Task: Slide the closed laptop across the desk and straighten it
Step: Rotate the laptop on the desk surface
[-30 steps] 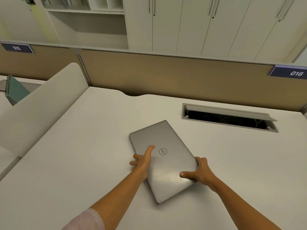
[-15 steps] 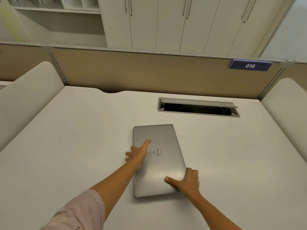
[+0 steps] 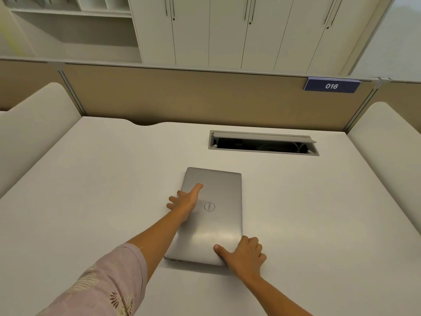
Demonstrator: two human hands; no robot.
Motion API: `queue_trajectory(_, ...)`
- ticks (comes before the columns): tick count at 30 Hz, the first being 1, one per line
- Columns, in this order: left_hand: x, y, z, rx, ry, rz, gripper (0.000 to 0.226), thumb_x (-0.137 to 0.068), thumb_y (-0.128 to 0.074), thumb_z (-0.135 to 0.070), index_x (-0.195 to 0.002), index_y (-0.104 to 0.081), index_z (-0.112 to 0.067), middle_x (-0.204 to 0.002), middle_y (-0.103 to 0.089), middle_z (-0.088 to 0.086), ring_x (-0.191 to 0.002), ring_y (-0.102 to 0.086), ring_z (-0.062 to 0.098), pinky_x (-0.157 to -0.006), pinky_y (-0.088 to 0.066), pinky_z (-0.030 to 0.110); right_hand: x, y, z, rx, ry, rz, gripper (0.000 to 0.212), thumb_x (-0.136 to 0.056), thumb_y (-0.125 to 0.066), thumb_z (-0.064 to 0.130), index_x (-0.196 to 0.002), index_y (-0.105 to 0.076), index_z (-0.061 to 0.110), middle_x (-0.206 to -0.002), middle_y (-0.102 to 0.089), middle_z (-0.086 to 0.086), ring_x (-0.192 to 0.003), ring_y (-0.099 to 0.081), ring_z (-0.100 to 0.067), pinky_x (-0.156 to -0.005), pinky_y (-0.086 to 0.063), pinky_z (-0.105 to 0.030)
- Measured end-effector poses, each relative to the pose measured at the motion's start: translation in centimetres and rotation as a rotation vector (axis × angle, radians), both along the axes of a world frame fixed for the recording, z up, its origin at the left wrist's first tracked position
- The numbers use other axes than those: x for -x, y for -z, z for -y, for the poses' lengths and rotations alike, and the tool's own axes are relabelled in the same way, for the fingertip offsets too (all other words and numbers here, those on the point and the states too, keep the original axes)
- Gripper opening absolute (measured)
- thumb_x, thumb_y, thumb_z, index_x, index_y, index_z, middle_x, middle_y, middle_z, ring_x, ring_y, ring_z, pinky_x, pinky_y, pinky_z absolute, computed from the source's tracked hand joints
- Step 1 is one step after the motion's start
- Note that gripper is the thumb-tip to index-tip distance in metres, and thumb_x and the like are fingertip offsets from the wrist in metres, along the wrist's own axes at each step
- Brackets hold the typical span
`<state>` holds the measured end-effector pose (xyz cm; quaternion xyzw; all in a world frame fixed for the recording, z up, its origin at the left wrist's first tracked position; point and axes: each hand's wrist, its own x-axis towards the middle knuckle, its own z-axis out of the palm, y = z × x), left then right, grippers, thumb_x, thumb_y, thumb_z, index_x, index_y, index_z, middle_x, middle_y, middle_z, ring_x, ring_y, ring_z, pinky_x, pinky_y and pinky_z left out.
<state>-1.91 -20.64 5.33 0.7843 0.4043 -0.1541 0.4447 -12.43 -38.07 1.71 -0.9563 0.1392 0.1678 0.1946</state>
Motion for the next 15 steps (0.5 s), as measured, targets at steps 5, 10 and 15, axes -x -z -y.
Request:
queue_trajectory(5,0.01,0.22,0.11,-0.001,-0.002,0.012,0.095,-0.08,-0.047,-0.075,-0.149,-0.027,-0.014,-0.151,-0.025,0.013,-0.137,-0.022,0.032,-0.108,-0.026,0.051,0.22,-0.26,0.37,0.061,-0.044,0.023,0.074,-0.071,-0.052,0.079,-0.113,-0.054,0.018,-0.114,-0.05,-0.002,-0.111,-0.046,-0.023,-0.09,-0.033,-0.036)
queue_trajectory(10,-0.16,0.47,-0.06,0.023,-0.011,-0.001,0.094,-0.079,-0.046,-0.076,-0.148,-0.029,-0.014,-0.149,-0.027,0.011,-0.135,-0.023,0.031,-0.108,-0.026,0.05,0.52,-0.17,0.44,-0.001,-0.039,0.007,0.061,-0.076,-0.059,0.065,-0.116,-0.053,0.019,-0.119,-0.047,-0.002,-0.116,-0.042,-0.023,-0.094,-0.031,-0.036)
queue_trajectory(15,-0.24,0.88,-0.78,0.005,0.025,0.001,0.094,-0.081,-0.047,-0.073,-0.151,-0.024,-0.015,-0.152,-0.024,0.01,-0.138,-0.02,0.031,-0.109,-0.024,0.05,0.65,-0.14,0.07,-0.057,-0.028,-0.001,0.064,-0.078,-0.058,0.06,-0.125,-0.048,0.018,-0.124,-0.043,-0.003,-0.119,-0.04,-0.024,-0.097,-0.03,-0.036)
